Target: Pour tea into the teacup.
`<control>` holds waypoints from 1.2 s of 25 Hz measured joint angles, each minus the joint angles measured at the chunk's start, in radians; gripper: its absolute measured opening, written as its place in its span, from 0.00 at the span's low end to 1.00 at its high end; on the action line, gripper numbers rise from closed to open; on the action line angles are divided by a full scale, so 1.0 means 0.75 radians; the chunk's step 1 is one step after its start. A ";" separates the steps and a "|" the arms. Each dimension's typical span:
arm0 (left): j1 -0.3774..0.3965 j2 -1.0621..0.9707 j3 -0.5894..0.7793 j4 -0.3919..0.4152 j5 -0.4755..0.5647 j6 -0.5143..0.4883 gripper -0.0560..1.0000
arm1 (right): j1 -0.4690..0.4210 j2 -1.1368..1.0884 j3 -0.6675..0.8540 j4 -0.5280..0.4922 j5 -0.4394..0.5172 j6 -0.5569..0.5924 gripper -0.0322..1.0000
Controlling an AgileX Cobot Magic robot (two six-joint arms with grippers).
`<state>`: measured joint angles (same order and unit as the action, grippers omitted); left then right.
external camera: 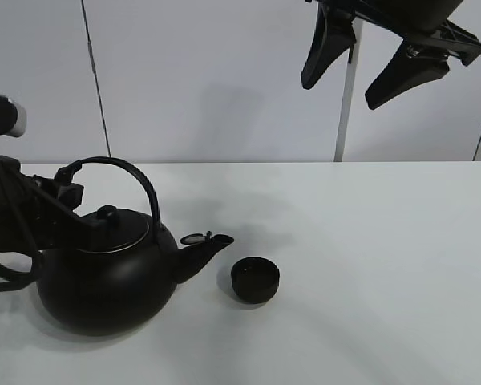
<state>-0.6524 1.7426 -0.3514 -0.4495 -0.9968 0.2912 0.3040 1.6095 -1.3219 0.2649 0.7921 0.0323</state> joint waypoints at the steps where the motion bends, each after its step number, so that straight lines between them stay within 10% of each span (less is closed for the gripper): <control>1: 0.000 0.000 0.000 0.000 0.001 0.000 0.16 | 0.000 0.000 0.000 0.000 0.000 0.000 0.53; 20: -0.001 -0.015 0.049 0.022 -0.036 -0.100 0.35 | 0.000 0.000 0.000 0.000 0.002 0.000 0.53; 30: -0.001 -0.176 0.269 0.228 -0.178 -0.363 0.35 | 0.000 0.000 0.000 0.000 0.002 0.000 0.53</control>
<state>-0.6534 1.6106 -0.1499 -0.2783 -1.1301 0.0190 0.3040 1.6095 -1.3219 0.2649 0.7939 0.0323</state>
